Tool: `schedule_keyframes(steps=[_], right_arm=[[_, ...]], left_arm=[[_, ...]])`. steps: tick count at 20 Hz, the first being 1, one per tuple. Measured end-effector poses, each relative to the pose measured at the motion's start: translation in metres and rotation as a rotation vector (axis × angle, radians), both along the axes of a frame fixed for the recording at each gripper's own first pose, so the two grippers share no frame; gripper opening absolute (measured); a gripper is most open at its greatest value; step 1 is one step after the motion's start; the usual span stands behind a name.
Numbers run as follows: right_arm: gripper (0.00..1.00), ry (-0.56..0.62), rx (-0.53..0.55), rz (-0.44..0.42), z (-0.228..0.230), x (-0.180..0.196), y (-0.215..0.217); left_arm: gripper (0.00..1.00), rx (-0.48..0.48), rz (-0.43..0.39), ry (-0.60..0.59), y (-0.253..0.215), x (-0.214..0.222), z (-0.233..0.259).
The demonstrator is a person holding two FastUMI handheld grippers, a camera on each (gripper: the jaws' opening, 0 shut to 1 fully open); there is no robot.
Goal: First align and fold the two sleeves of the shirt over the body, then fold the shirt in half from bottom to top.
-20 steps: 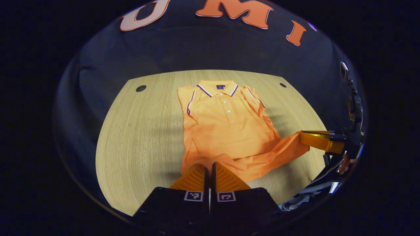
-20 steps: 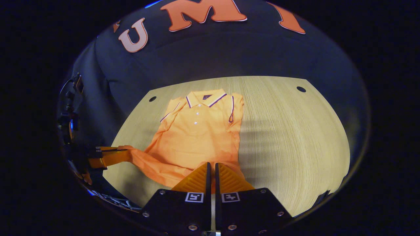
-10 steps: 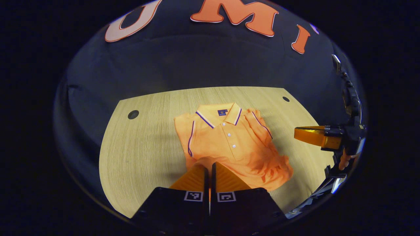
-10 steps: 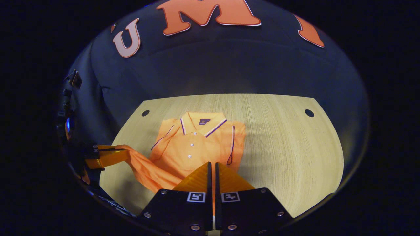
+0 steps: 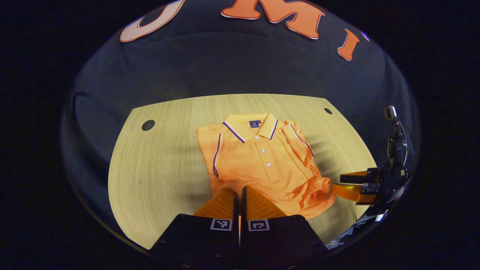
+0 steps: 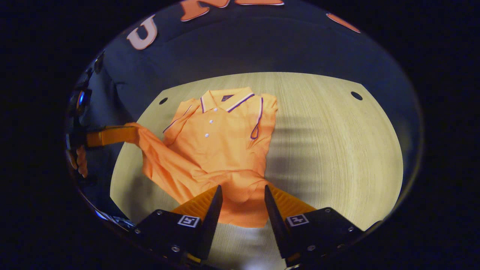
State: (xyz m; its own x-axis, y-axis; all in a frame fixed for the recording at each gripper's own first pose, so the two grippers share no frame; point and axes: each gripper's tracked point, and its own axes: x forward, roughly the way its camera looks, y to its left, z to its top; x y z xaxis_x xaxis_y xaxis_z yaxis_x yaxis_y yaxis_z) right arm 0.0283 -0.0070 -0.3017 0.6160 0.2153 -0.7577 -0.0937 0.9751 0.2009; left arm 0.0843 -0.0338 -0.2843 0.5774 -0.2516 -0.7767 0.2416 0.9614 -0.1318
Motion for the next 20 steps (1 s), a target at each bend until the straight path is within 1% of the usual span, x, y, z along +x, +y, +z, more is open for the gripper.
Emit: schedule_keyframes(steps=[1,2,3,4,7,8,9,10,11,12,14,17,18,19,20], right_arm=[[0.75,0.004,-0.042,0.025,-0.009,0.0,0.002],[0.77,0.007,-0.061,0.049,-0.013,0.001,0.005],[0.81,0.006,-0.088,0.047,-0.018,0.005,0.006],[0.84,0.0,-0.091,0.049,-0.022,0.011,0.009],[0.83,0.025,-0.096,0.034,-0.037,0.023,0.014],[0.63,0.062,-0.091,0.024,-0.045,0.02,0.014],[0.5,0.063,-0.071,-0.007,-0.043,0.023,0.014],[0.29,0.04,-0.044,-0.06,-0.038,0.031,0.01],[0.19,0.036,0.022,-0.08,-0.034,0.036,0.015],[0.1,0.028,0.066,-0.096,-0.027,0.036,0.02],[0.1,-0.018,0.083,-0.117,-0.014,0.043,0.015],[0.1,-0.069,0.033,-0.141,0.002,0.047,0.004],[0.1,-0.082,0.045,-0.149,0.009,0.051,0.004],[0.1,-0.11,0.046,-0.18,0.016,0.059,-0.001],[0.1,-0.109,0.06,-0.179,0.021,0.062,-0.001]], left_arm=[[0.01,0.002,0.002,0.003,0.0,-0.002,0.0],[0.01,0.001,0.003,0.006,-0.001,-0.001,-0.002],[0.01,0.003,0.006,0.008,0.001,-0.003,-0.002],[0.01,0.003,0.007,0.013,0.001,-0.003,-0.003],[0.01,0.008,0.013,0.024,0.004,-0.003,-0.009],[0.01,0.007,0.016,0.024,0.006,-0.004,-0.008],[0.01,0.011,0.015,0.024,0.007,-0.004,-0.008],[0.01,0.009,0.017,0.024,0.008,-0.003,-0.008],[0.02,0.008,0.017,0.024,0.009,-0.004,-0.009],[0.01,0.007,0.02,0.025,0.011,-0.004,-0.009],[0.01,0.007,0.026,0.028,0.013,-0.004,-0.01],[0.01,0.013,0.027,0.023,0.014,-0.002,-0.011],[0.01,0.017,0.028,0.006,0.014,0.002,-0.008],[0.01,0.022,0.021,-0.01,0.013,0.006,-0.005],[0.01,0.034,0.013,-0.025,0.013,0.009,-0.003]])
